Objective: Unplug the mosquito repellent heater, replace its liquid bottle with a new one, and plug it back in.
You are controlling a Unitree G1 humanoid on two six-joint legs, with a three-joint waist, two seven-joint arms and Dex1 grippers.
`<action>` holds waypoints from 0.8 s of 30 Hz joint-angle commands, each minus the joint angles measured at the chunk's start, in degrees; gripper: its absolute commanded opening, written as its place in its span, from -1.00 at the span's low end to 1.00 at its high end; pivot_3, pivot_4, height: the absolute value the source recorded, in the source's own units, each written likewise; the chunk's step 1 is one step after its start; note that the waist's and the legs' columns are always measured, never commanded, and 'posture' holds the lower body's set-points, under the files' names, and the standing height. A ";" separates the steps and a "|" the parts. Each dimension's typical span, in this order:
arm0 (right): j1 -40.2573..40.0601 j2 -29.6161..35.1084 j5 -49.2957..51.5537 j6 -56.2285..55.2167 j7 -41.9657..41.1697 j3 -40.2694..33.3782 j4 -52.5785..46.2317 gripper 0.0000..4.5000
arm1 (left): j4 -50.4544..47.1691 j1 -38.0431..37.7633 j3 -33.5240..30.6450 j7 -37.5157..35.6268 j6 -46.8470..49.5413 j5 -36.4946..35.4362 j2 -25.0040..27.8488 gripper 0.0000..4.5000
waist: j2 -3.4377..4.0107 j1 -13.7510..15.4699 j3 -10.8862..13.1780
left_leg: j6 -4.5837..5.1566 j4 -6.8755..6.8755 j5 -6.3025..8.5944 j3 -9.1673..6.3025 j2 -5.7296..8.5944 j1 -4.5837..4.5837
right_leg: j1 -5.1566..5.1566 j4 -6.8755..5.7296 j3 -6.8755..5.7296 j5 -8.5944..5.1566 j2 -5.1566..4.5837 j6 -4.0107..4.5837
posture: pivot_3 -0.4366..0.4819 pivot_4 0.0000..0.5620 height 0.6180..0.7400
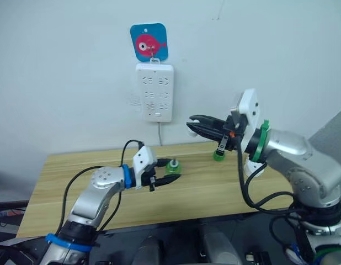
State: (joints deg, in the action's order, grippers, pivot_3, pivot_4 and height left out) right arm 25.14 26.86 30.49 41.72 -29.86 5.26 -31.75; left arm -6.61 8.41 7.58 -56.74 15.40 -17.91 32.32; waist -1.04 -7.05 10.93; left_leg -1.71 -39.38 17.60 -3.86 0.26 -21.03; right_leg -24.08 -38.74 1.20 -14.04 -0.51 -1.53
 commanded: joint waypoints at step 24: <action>-13.26 -14.94 -26.48 -39.47 14.95 0.59 45.68 -0.72 | -17.58 -10.75 -5.18 3.56 9.26 -4.70 6.31 0.01 | -0.28 0.74 6.24 | -0.01 0.47 0.00 0.83 -0.01 0.16 | -0.38 -0.01 1.04 0.10 -0.04 0.16 | -0.37 0.16 0.84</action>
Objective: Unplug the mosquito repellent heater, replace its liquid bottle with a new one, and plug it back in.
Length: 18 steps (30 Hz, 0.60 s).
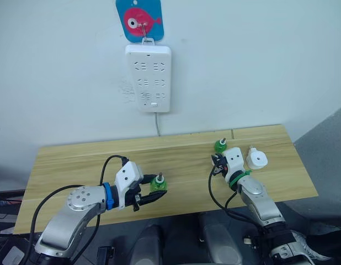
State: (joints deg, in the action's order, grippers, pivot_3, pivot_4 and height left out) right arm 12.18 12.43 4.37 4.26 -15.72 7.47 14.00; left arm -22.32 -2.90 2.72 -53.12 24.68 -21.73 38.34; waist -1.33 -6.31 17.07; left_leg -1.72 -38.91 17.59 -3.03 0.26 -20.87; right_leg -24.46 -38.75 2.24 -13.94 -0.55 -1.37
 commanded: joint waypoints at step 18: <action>-3.16 19.19 22.39 31.78 -20.48 -1.01 -51.78 0.72 | 7.48 14.16 5.10 -6.38 -7.45 -0.13 -4.08 0.01 | -0.05 -0.19 0.72 | -0.04 0.00 -0.01 0.08 0.02 -0.30 | -0.31 0.03 0.05 -0.09 0.00 -0.27 | -0.51 0.00 0.84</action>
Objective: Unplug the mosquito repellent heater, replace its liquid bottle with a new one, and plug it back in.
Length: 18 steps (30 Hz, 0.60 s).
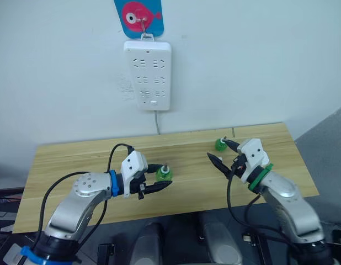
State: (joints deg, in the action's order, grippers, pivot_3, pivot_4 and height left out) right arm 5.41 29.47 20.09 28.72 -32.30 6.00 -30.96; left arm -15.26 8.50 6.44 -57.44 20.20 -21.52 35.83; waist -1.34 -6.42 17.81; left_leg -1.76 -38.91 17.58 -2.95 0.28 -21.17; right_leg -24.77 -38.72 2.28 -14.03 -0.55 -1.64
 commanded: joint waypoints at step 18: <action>16.98 4.26 15.22 19.33 -6.26 2.82 -6.82 0.72 | 8.42 13.05 5.22 -5.67 -10.91 1.05 -9.82 0.01 | -0.35 -0.14 -0.88 | 0.01 -0.17 -0.01 -0.11 0.11 -0.84 | -0.73 -0.12 -0.28 0.27 -0.27 0.21 | -0.54 -0.29 0.84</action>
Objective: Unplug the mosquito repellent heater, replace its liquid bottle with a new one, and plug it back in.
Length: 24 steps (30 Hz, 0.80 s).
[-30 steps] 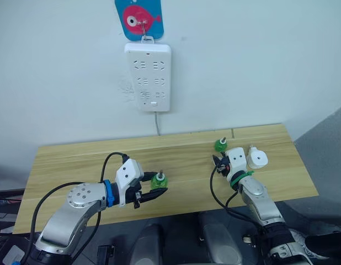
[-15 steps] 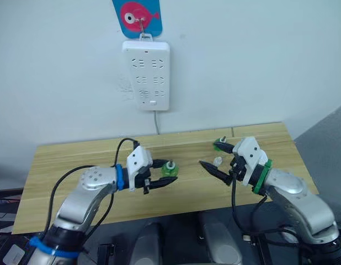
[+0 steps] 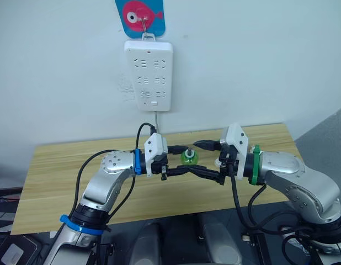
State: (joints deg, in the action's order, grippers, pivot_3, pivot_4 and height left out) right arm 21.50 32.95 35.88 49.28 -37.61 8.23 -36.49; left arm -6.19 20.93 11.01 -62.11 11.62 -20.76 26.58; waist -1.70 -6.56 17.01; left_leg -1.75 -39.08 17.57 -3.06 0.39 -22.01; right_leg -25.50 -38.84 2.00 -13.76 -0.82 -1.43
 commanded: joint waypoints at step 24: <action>0.10 -0.09 -6.22 -6.01 -0.40 1.34 -0.72 -0.65 | 0.44 1.80 -1.04 -3.63 -4.16 -1.05 -1.91 0.33 | 0.01 -0.02 -1.24 | 0.02 -0.44 0.00 -0.01 0.01 0.00 | 0.08 -0.17 0.01 0.07 0.02 -0.07 | -0.55 -0.34 0.84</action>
State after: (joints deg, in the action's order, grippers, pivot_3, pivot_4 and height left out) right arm 21.84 33.06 28.58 44.09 -38.33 11.56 -35.03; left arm -3.77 22.21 10.71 -64.67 9.40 -20.22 24.95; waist -1.69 -6.58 15.77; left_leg -1.73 -39.63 17.58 -3.12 0.40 -22.02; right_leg -25.37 -39.01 1.98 -13.68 -0.80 -1.51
